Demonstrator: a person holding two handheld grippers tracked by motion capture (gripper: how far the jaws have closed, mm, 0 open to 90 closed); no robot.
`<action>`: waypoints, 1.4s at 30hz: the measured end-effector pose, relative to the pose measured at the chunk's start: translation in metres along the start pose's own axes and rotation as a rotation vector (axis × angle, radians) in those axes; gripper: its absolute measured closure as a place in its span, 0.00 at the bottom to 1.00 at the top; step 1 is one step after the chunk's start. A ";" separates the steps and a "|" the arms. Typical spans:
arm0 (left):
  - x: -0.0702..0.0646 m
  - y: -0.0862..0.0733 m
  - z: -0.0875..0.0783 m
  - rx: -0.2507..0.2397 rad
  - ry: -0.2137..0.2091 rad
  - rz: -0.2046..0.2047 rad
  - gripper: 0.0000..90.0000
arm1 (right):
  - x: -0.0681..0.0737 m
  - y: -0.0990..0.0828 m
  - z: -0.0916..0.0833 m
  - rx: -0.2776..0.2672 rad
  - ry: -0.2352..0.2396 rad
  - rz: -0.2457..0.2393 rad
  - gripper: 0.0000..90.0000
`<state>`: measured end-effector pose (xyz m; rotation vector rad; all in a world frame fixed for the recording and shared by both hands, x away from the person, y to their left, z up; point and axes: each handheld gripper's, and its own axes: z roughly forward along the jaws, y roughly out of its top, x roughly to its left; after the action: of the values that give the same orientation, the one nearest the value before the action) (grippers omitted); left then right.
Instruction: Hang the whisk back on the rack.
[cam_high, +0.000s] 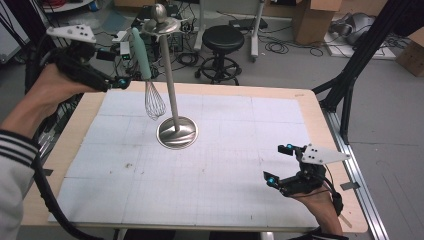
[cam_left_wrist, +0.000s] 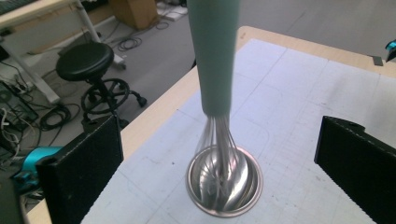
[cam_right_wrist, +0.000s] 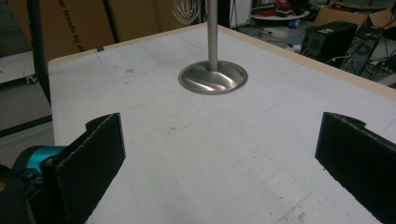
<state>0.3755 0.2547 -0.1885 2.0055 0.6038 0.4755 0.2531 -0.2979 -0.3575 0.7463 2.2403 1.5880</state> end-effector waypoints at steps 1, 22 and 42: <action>-0.002 -0.006 -0.003 0.000 0.004 -0.002 0.02 | 0.000 0.000 0.000 -0.001 0.000 -0.001 0.00; -0.064 -0.094 -0.033 -0.146 -0.004 -0.003 0.02 | 0.000 -0.002 0.000 0.000 -0.004 0.005 0.00; -0.108 -0.180 -0.014 -0.234 -0.023 -0.069 0.02 | 0.000 -0.003 -0.006 -0.041 -0.011 0.008 0.00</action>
<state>0.2418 0.2765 -0.3493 1.7603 0.5738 0.4593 0.2493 -0.3038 -0.3577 0.7516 2.1926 1.6246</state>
